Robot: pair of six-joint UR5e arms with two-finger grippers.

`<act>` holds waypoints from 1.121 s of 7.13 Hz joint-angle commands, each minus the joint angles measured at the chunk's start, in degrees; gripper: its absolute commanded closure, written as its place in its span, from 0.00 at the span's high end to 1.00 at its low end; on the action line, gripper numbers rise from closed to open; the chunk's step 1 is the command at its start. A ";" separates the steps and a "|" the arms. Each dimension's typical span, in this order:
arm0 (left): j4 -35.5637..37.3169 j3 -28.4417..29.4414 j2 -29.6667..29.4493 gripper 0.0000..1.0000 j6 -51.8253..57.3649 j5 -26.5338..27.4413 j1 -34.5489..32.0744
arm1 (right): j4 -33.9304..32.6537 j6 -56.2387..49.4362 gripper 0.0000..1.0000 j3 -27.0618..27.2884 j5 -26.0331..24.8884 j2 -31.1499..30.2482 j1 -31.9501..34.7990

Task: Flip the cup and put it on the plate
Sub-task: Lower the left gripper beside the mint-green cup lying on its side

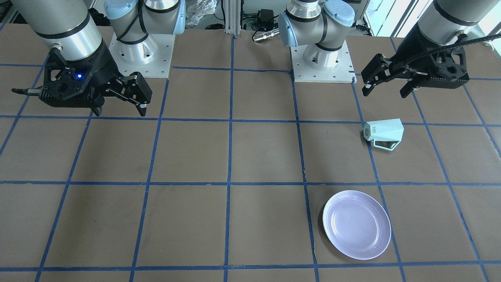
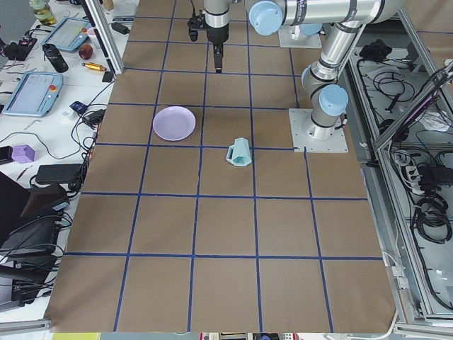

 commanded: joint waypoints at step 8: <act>-7.14 -3.94 -4.84 1.00 27.71 -5.58 28.32 | 0.00 0.00 1.00 0.00 0.00 0.00 0.00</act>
